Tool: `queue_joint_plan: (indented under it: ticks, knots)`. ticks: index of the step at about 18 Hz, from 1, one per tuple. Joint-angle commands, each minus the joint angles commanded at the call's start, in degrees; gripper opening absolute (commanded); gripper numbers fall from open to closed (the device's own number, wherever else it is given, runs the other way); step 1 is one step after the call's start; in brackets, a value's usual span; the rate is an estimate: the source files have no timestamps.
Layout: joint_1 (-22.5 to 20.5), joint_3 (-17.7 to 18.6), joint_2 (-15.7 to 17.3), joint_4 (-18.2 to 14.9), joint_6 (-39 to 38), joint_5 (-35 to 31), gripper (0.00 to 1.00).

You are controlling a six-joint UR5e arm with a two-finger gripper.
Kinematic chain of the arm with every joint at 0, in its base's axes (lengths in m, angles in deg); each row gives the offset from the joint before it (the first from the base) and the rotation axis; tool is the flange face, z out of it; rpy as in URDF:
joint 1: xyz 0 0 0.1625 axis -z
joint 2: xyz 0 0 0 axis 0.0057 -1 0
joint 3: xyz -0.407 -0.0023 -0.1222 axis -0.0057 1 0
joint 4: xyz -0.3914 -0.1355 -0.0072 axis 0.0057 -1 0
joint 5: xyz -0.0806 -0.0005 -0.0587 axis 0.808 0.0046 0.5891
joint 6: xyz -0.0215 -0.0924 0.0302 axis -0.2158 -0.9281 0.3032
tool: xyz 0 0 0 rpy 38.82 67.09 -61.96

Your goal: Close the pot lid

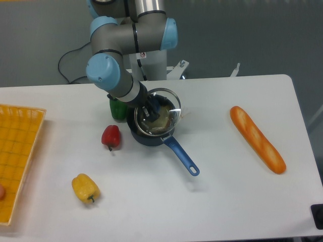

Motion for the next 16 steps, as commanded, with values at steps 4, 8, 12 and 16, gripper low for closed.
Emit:
queue_joint_plan:
  ticks: [4, 8, 12, 16]
  knots:
    - [0.0, -0.4, 0.0, -0.1, -0.1, 0.0, 0.94]
    - [-0.1, -2.8, 0.1, -1.0, -0.1, 0.1, 1.00]
    - [-1.8, -6.9, 0.4, -1.1, 0.0, 3.8, 1.00]
    - [-4.9, -11.4, 1.1, -4.1, 0.6, 11.0, 1.00]
